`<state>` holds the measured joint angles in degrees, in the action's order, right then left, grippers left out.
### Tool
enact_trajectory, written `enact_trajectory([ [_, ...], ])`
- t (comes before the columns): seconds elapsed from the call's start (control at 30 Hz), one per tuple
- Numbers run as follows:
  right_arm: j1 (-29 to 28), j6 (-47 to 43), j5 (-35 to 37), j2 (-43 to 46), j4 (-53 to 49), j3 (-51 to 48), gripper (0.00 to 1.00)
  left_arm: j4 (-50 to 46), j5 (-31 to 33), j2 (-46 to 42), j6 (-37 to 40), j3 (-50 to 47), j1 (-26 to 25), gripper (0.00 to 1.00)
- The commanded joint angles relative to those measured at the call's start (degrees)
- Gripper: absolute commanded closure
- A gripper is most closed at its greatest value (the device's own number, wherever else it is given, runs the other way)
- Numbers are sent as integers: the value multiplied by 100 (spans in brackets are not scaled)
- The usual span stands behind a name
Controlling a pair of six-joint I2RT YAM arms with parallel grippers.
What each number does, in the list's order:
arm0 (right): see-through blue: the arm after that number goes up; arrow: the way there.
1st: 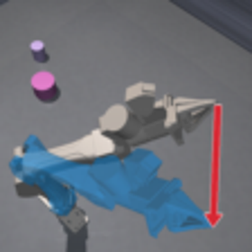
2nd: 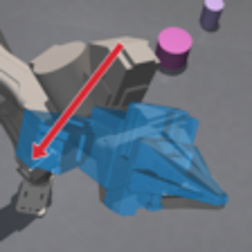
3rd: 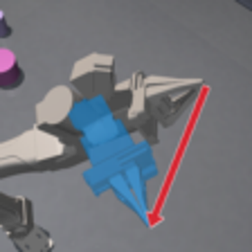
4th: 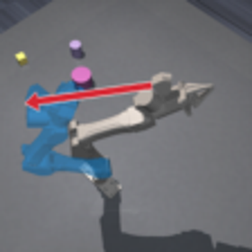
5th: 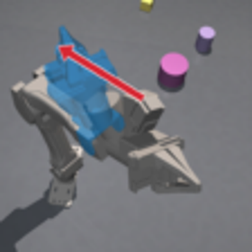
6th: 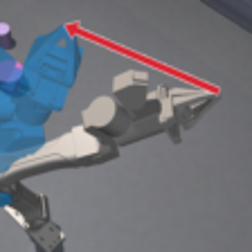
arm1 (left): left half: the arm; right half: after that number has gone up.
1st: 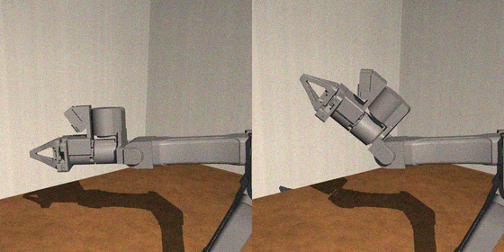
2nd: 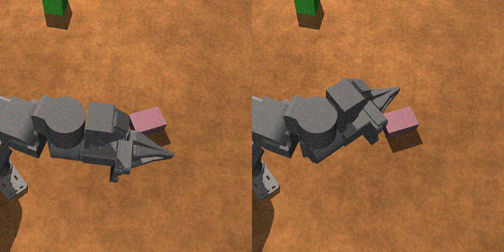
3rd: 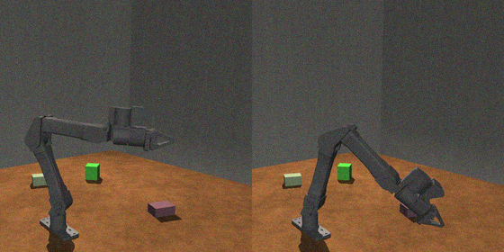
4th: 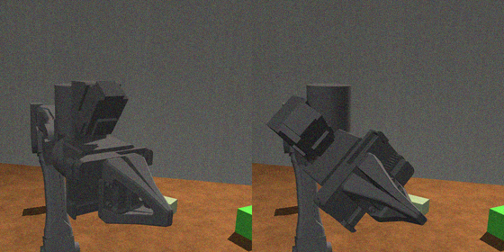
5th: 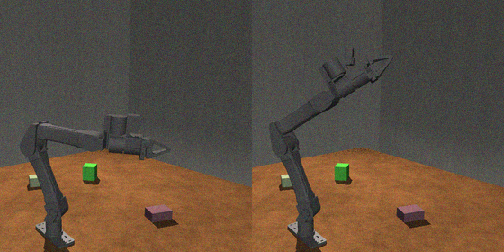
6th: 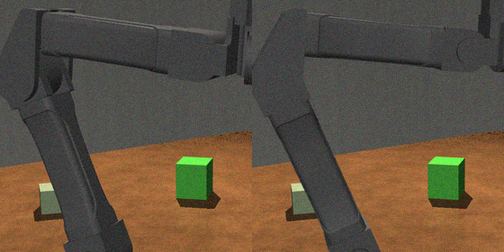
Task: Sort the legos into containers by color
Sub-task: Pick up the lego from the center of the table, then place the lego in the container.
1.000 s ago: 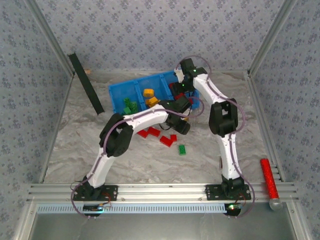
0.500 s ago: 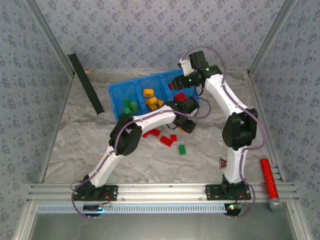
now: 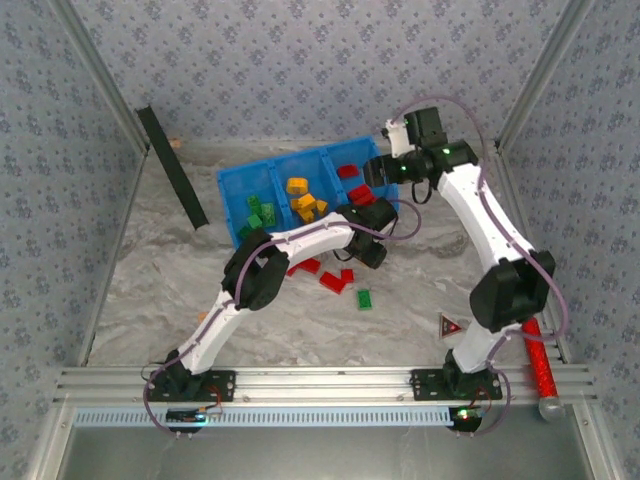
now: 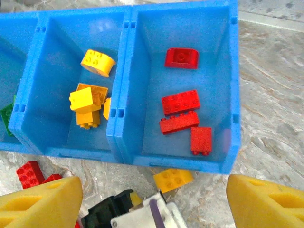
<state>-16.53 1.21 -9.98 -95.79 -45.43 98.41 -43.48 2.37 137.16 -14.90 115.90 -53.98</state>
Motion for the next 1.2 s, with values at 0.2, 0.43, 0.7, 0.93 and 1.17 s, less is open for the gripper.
enact_trajectory([
  [0.2, 141, 1087, 728, 1534, -508, -1178, 18, -241, -270, 125, -92, -153, -12, 61],
  [0.43, 129, 1772, 718, 2820, -530, -2155, 18, -247, -215, -343, -49, -384, 33, 70],
  [0.7, -799, 2398, 341, 3817, 7, -3865, 18, -456, -256, -1215, -111, -160, 533, 72],
  [0.93, -1726, 2802, 435, 3412, 797, -4612, 17, -517, -320, -1987, -162, -83, 1020, 72],
  [1.17, -2022, 2499, 339, 2457, 1451, -4574, 17, -590, -190, -2215, -139, -142, 1416, 72],
])
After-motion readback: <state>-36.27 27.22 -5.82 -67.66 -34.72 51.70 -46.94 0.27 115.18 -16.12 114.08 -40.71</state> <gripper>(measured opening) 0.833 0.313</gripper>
